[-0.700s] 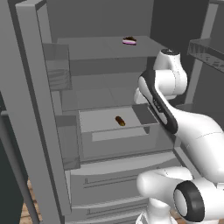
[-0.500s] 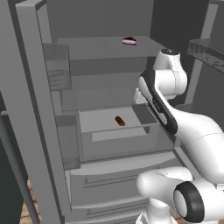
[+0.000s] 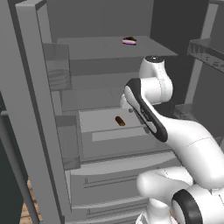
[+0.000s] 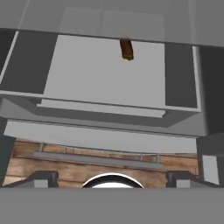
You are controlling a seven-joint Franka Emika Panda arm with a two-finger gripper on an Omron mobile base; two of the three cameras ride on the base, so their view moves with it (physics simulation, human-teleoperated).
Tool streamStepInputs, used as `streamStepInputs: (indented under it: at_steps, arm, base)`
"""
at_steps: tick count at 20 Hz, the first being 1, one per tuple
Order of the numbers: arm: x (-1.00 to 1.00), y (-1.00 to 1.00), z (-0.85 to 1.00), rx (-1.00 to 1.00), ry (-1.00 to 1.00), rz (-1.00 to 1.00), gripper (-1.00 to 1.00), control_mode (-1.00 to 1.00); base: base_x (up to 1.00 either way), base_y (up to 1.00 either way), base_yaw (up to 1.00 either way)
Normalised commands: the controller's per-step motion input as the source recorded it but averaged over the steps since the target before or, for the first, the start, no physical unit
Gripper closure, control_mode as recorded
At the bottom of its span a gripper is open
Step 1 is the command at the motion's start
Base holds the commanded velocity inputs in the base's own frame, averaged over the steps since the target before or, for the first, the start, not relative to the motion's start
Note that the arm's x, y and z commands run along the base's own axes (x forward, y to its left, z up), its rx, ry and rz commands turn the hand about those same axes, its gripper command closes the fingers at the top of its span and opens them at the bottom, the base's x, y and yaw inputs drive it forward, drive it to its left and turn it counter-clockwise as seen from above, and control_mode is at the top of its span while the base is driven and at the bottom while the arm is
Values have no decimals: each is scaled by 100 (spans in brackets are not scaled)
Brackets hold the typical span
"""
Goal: Fully open the fridge drawer.
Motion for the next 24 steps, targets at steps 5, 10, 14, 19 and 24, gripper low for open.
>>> streamStepInputs:
  at_steps: [5,10,14,19,24]
  arm:
    - [14,53,-37,0,-1,0,-100,-100]
    - [34,33,-32,0,-1,-2,-100,-100]
    - [42,12,-32,0,0,-2,-100,-100]
    - [28,4,-43,0,0,-3,-100,-100]
    - [32,0,-40,0,0,-4,-100,-100]
  base:
    - [0,0,0]
    - [0,0,0]
    - [0,0,0]
    - [0,0,0]
    - [0,0,0]
